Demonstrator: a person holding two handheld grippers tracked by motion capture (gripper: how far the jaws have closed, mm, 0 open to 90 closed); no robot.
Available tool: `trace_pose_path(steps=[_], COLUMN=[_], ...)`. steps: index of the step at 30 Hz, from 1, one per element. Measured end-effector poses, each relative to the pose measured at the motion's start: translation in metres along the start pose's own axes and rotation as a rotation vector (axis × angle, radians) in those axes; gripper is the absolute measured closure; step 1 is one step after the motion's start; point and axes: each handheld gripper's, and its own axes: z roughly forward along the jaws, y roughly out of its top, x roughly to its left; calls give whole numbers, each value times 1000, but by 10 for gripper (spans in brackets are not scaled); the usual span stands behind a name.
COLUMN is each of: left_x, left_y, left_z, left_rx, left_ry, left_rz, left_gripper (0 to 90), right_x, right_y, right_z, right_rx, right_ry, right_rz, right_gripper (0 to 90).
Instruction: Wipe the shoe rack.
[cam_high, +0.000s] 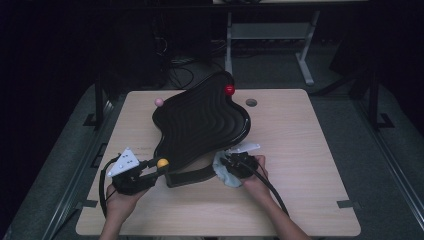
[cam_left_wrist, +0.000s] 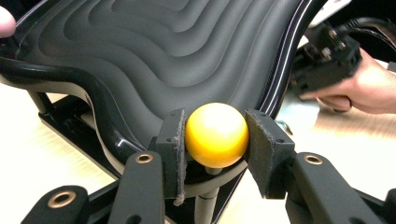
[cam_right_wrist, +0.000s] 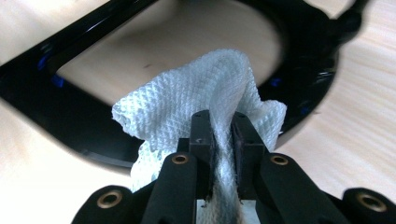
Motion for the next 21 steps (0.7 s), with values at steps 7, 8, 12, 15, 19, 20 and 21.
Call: trace_pose_path(steps=[7, 8, 12, 15, 19, 20, 21], left_x=[-5, -7, -14, -19, -22, -22, -22], left_y=[1, 1, 4, 5, 6, 5, 5], left_z=[2, 4, 10, 12, 13, 13, 12], left_rx=[1, 0, 5, 6, 8, 8, 9], left_ry=[-36, -40, -58, -73, -92, -94, -97], left_rz=[20, 25, 48, 60, 69, 71, 71], left_gripper=[606, 607, 607, 607, 607, 607, 607], right_x=[12, 10, 7, 6, 6, 6, 5], right_y=[-6, -7, -11, -14, -20, -20, -20], right_z=[-6, -8, -15, -21, -29, -30, -30], right_rx=[5, 8, 16, 13, 7, 6, 7], right_ry=[27, 20, 18, 24, 34, 30, 27], right_rz=[-27, -32, -25, -21, -20, -24, -23], right_gripper=[809, 809, 809, 809, 809, 809, 809])
